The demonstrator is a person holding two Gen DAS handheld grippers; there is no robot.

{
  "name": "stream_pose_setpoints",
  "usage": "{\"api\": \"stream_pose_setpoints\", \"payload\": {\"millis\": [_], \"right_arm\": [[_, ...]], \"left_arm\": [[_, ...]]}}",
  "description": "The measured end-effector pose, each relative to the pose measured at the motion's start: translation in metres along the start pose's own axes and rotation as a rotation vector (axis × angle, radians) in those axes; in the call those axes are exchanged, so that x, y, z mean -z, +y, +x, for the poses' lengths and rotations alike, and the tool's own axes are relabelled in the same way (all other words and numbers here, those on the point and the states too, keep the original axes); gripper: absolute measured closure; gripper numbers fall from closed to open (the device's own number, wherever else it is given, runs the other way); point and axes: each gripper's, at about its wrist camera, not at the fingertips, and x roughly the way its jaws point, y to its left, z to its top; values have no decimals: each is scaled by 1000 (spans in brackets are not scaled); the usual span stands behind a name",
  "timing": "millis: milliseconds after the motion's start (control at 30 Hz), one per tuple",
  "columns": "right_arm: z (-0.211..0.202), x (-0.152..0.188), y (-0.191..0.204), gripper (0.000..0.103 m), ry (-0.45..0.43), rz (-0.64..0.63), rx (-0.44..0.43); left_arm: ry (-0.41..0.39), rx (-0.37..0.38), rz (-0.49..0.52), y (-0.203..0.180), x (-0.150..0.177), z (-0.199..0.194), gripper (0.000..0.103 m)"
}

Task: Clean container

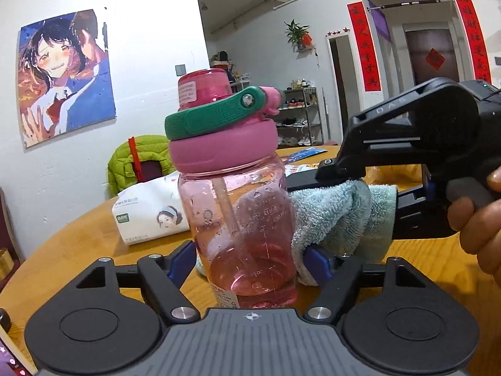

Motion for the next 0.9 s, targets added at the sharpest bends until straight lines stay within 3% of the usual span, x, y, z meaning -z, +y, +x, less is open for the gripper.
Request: {"api": "stream_pose_setpoints", "payload": {"millis": [167, 267, 367, 500, 600, 833, 900], "right_arm": [[10, -3, 4, 81, 29, -16, 35], [-1, 12, -5, 83, 19, -44, 54], [-5, 10, -4, 83, -65, -51, 9], [1, 2, -12, 83, -113, -6, -77], [1, 4, -12, 83, -73, 4, -82], [-1, 8, -11, 83, -7, 19, -66], [-3, 8, -12, 83, -15, 37, -110]], "left_arm": [[9, -10, 30, -4, 0, 3, 30], [8, -9, 29, -4, 0, 2, 30], [11, 8, 13, -3, -2, 6, 20], [16, -12, 39, -6, -2, 8, 26], [11, -6, 26, -3, -1, 3, 32], [17, -15, 78, -11, 2, 0, 30], [18, -18, 87, -12, 2, 1, 29]]}}
